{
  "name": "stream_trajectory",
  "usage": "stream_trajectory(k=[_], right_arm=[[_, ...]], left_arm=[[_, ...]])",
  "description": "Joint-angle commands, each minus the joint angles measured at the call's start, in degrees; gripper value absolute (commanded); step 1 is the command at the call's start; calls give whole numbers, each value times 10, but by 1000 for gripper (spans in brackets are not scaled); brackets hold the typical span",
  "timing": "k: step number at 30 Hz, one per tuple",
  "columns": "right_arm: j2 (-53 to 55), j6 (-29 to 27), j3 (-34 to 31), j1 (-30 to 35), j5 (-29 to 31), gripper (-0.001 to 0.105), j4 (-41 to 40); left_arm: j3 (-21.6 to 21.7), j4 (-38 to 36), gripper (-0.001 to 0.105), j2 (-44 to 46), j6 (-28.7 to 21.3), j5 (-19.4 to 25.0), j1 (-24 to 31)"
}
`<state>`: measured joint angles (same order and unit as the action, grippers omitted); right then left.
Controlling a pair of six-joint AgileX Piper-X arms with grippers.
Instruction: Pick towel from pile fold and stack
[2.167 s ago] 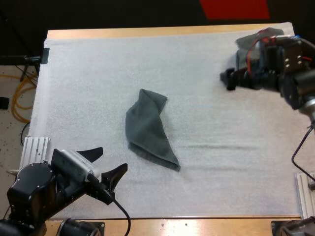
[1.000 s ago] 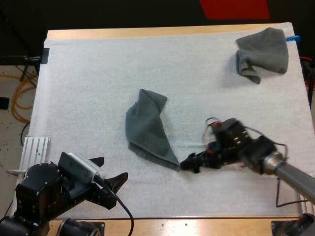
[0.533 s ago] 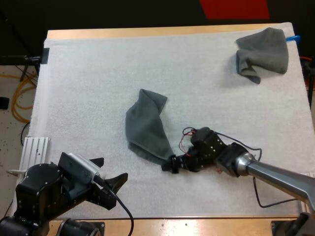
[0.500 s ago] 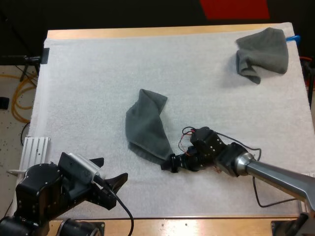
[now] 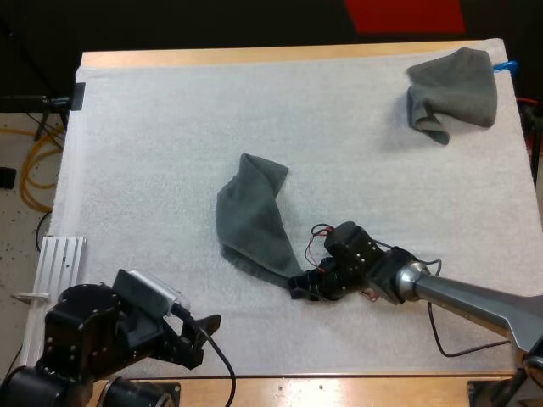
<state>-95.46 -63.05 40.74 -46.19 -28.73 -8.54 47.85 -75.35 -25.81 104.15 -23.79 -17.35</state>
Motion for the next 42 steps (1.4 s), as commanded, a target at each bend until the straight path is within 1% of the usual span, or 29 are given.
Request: stream_trajectory(k=[1, 5, 11, 13, 15, 18, 19, 21, 22, 24, 25, 27, 28, 30, 31, 32, 33, 35, 36, 38, 40, 42], right_arm=[[-1, -1, -2, -1, -1, 0, -3], [2, -2, -2, -1, 2, 0, 24], [33, -3, -1, -1, 6, 0, 48], [56, -28, 1, -1, 7, 0, 48], [82, -58, 3, -1, 30, 0, 43], [151, -113, 17, -1, 113, 0, 0], [163, -127, 22, -1, 128, 0, -9], [204, -180, 39, -1, 169, 0, -42], [214, -195, 43, -1, 181, 0, -51], [253, -244, 67, -1, 239, 0, -84], [259, -257, 75, -1, 255, 0, -92], [289, -300, 103, -1, 316, 0, -116], [299, -312, 111, -1, 332, 0, -121], [321, -357, 144, -1, 385, 0, -141], [326, -369, 150, -1, 398, 0, -145], [335, -394, 166, -1, 423, 0, -154], [337, -401, 174, -1, 432, 0, -159], [347, -447, 203, -1, 485, 0, -186], [348, -464, 213, -1, 498, 0, -201], [348, -468, 223, -1, 497, 0, -229], [345, -463, 220, -1, 467, 0, -260], [328, -444, 203, -1, 385, 0, -285]], left_arm=[[-4, -7, 72, 2, 0, -3, -3], [-17, -7, 72, 2, 0, -4, -3], [-17, -7, 72, 2, 0, -4, -3], [-17, -7, 72, 2, 0, -4, -3], [-17, -7, 72, 2, 0, -4, -3], [-17, -7, 72, 2, 0, -4, -3], [-17, -7, 72, 2, 0, -4, -3], [-17, -7, 72, 2, 0, -4, -3], [-17, -7, 72, 2, 0, -4, -3], [-17, -7, 72, 2, 0, -4, -3], [-17, -7, 72, 2, 0, -4, -3], [-17, -7, 72, 2, 0, -4, -3], [-17, -7, 72, 2, 0, -4, -3], [-17, -7, 72, 2, 0, -4, -3], [-17, -7, 72, 2, 0, -4, -3], [-17, -7, 72, 2, 0, -4, -3], [-17, -7, 72, 2, 0, -4, -3], [-17, -7, 72, 2, 0, -4, -3], [-17, -7, 72, 2, 0, -4, -3], [-17, -7, 72, 2, 0, -4, -3], [-17, -7, 72, 2, -3, -4, -3], [-17, -7, 72, 2, -2, -4, -3]])
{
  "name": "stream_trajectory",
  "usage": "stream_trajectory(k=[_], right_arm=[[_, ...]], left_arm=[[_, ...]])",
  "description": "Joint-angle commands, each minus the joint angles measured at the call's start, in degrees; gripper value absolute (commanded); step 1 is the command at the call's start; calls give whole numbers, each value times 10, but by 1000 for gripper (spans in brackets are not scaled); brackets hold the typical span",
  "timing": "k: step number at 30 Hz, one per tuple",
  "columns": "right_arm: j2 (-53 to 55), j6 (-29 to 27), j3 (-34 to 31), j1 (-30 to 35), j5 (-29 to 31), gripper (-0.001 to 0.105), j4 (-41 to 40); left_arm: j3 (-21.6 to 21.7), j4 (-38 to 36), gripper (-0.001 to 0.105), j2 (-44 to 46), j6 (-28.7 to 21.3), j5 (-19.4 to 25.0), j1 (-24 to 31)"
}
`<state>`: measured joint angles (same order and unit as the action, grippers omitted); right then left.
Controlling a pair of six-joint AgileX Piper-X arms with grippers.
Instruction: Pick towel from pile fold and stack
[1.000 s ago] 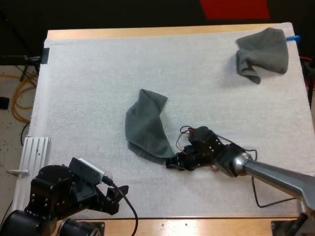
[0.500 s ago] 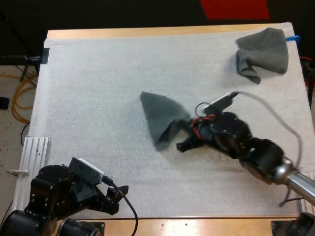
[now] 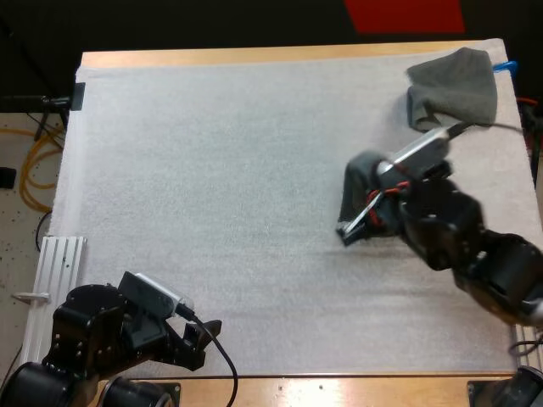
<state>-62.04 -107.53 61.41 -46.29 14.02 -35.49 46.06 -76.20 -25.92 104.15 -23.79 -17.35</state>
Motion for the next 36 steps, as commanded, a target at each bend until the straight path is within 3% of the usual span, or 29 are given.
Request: stream_trajectory(k=[1, 6, 11, 18, 25, 28, 30, 33, 36], right_arm=[[-11, 3, -10, 0, -60, 0, -16], [-106, 11, -48, -7, -258, 0, 23], [-195, 22, -28, -43, -374, 0, 105], [-269, 72, 44, -97, -474, 0, 163], [-281, 77, 57, -112, -449, 1, 156], [-281, 76, 57, -110, -430, 16, 147], [-281, 76, 57, -110, -430, 35, 141], [-281, 78, 57, -110, -424, 70, 128], [-281, 78, 57, -110, -378, 76, 109]], left_arm=[[1, 3, 72, 3, -2, -4, -3], [1, 3, 72, 3, -2, -4, -3], [1, 3, 72, 3, -2, -4, -3], [1, 3, 72, 3, -1, -4, -3], [1, 3, 72, 3, -1, -4, -3], [1, 3, 72, 3, -1, -4, -3], [1, 3, 72, 3, -1, -4, -3], [1, 3, 72, 3, -1, -4, -3], [1, 3, 72, 3, -1, -4, -3]])
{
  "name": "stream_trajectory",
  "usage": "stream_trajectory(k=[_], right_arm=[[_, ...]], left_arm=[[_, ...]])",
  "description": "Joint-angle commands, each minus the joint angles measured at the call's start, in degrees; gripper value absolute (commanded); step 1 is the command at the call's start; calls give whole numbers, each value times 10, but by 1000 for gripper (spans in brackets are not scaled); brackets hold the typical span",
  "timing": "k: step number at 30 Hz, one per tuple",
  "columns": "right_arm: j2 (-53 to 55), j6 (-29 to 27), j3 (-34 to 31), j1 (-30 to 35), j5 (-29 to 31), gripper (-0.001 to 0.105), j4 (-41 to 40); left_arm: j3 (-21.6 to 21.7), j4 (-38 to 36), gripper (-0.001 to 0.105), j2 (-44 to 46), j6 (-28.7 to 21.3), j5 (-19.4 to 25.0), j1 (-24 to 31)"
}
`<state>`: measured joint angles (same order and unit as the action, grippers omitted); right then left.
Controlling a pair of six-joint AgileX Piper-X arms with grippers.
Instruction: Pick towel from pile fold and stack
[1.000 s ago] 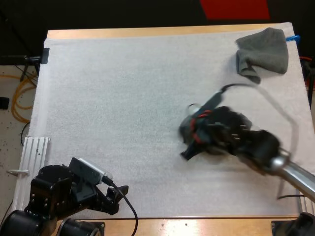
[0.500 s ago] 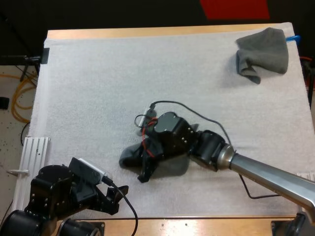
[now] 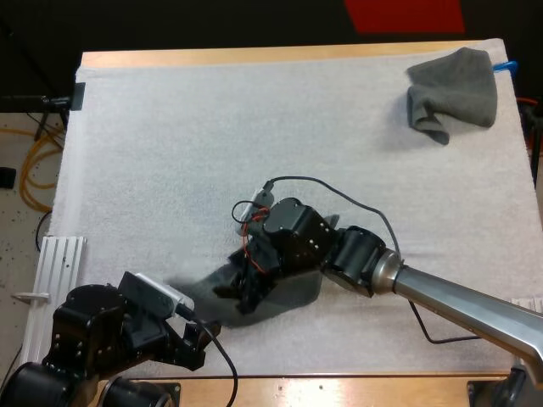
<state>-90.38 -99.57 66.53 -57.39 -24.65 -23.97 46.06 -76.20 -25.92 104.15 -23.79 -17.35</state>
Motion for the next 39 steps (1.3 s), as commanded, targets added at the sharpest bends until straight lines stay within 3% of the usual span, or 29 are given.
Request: stream_trajectory(k=[1, 3, 6, 14, 18, 22, 27, 35, 37, 39], right_arm=[[4, -1, 6, 1, 27, 76, -12], [4, 6, 6, 9, 89, 74, -40], [4, 50, 6, 43, 104, 71, -76], [4, 168, -58, 145, 94, 70, -84], [2, 214, -131, 168, 34, 70, -76], [2, 253, -187, 168, 26, 70, -56], [2, 316, -245, 168, -49, 70, 60], [-29, 452, -266, 168, -99, 69, 220], [-41, 476, -266, 168, -105, 61, 240], [-46, 488, -266, 168, -105, 44, 240]], left_arm=[[1, 3, 72, 3, -1, -4, -3], [1, 3, 72, 3, -1, -4, -3], [1, 3, 72, 3, -1, -4, -3], [1, 3, 72, 3, -3, -4, -3], [1, 3, 72, 3, -3, -4, -3], [1, 3, 72, 3, -3, -4, -3], [1, 3, 72, 3, -3, -4, -3], [1, 3, 72, 3, -3, -4, -3], [1, 3, 72, 3, -3, -4, -3], [1, 3, 72, 3, -3, -4, -3]])
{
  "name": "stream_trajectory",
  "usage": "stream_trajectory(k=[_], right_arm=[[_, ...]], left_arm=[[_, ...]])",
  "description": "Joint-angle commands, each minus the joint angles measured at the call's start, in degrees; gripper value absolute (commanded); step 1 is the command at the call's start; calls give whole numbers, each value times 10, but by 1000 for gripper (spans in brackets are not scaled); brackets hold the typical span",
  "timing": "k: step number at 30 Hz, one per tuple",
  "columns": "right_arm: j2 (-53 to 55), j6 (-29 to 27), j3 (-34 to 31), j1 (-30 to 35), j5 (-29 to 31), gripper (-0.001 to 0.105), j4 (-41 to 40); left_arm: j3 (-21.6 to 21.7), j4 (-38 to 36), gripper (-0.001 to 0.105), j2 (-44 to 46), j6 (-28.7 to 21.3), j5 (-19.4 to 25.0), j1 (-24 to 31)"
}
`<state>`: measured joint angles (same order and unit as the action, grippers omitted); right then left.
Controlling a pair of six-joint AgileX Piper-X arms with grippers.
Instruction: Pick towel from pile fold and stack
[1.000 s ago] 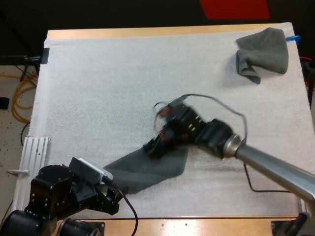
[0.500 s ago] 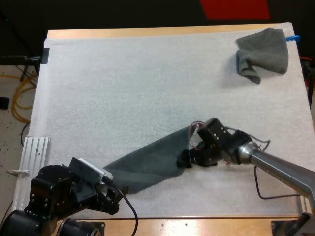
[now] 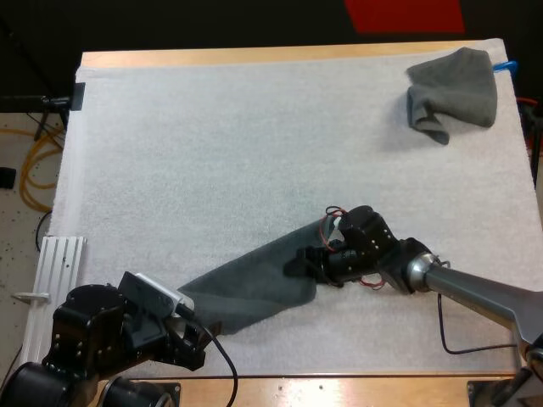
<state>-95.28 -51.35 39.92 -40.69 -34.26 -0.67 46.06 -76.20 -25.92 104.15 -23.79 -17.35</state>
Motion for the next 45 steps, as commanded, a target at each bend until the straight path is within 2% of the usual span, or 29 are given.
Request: stream_trajectory(k=[1, 3, 4, 7, 10, 13, 16, 19, 21, 23, 25, 28, 33, 36, 40, 43, 45], right_arm=[[3, 6, 0, 0, -9, 32, 7], [6, 3, 0, 0, -9, 7, 11], [9, -4, 0, 0, -8, 0, 15], [29, -22, 2, 0, 1, 0, 30], [69, -58, 5, 0, 44, 0, 33], [117, -98, 13, 6, 104, 0, 19], [166, -164, 34, 12, 193, 0, -33], [213, -257, 70, 19, 292, 0, -106], [241, -350, 103, 19, 380, 0, -162], [259, -420, 129, 19, 433, 0, -198], [270, -468, 155, 19, 465, 0, -222], [278, -488, 183, 19, 471, 0, -240], [269, -467, 179, 3, 455, 0, -250], [237, -405, 163, -26, 365, 0, -249], [177, -377, 158, -87, 338, 0, -241], [131, -369, 161, -133, 312, 0, -194], [103, -341, 171, -158, 291, 0, -152]], left_arm=[[1, 3, 72, 3, -3, -4, -3], [1, 3, 72, 3, -3, -4, -3], [1, 3, 72, 3, -3, -4, -3], [1, 3, 72, 3, -3, -4, -3], [1, 3, 72, 3, -3, -4, -3], [1, 3, 72, 3, -3, -4, -3], [1, 3, 72, 3, -3, -4, -3], [1, 3, 72, 3, -3, -4, -3], [1, 3, 72, 3, -3, -4, -3], [1, 3, 72, 3, -3, -4, -3], [1, 3, 72, 3, -3, -4, -3], [1, 3, 72, 3, -5, -4, -3], [1, 3, 72, 3, -6, -4, -3], [1, 3, 72, 3, -6, -4, -3], [1, 3, 72, 3, -6, -4, -3], [1, 3, 72, 3, -6, -4, -3], [1, 3, 72, 3, -6, -4, -3]])
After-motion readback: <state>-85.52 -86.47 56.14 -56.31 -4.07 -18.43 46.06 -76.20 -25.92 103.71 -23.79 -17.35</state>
